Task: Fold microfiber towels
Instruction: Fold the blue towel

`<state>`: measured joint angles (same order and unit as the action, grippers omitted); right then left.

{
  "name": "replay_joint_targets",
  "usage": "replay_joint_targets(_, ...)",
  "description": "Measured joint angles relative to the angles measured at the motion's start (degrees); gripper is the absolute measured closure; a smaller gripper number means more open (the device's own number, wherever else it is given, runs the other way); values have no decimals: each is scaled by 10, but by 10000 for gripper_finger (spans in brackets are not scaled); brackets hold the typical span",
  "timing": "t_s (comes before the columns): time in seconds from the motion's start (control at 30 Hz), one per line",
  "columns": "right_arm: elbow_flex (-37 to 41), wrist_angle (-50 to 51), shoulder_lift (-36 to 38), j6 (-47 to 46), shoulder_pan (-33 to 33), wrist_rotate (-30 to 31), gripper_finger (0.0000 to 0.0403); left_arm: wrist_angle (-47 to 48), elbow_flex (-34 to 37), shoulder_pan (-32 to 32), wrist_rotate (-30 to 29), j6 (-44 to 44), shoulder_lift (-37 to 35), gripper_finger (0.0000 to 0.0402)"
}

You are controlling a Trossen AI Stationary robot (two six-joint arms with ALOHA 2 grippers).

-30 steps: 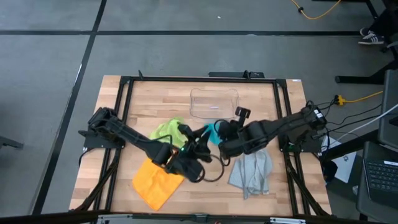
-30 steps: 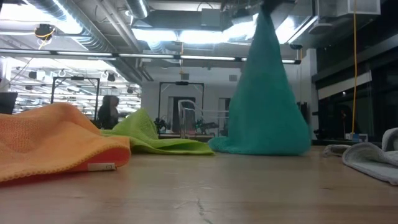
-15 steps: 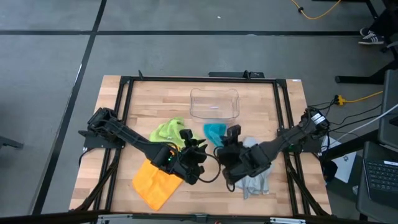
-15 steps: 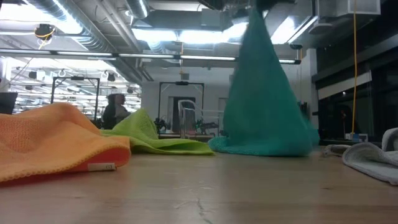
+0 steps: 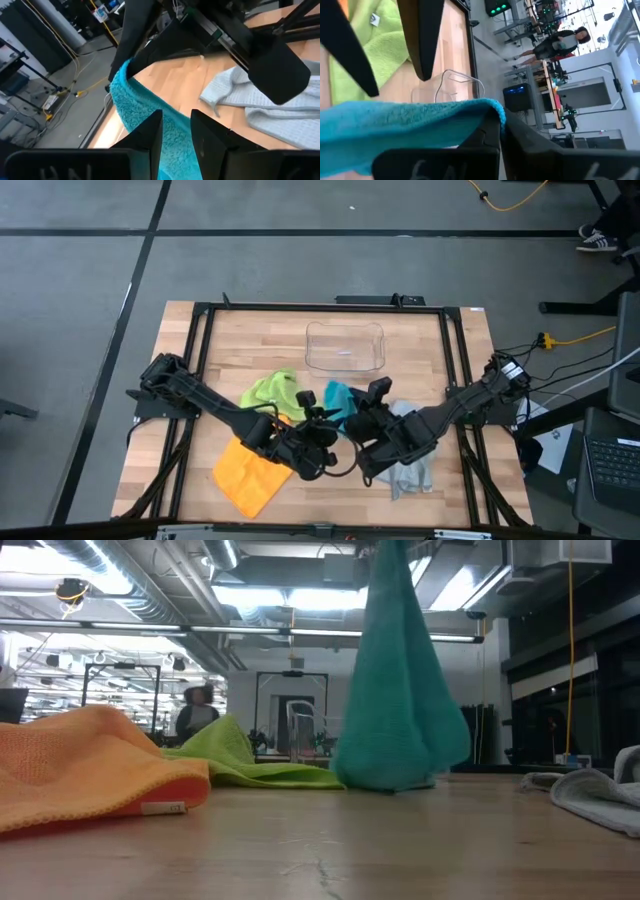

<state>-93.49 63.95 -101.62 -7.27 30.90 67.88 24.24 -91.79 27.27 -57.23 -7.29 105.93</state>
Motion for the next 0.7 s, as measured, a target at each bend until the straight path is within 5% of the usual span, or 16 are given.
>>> replay_joint_targets(0.37,0,0,0,-14,-3,-3,397,1,0,-17,-4,-23,0,306)
replay_joint_targets(0.7,0,-1,0,-14,-3,-22,400,1,0,-23,-10,-23,0,260)
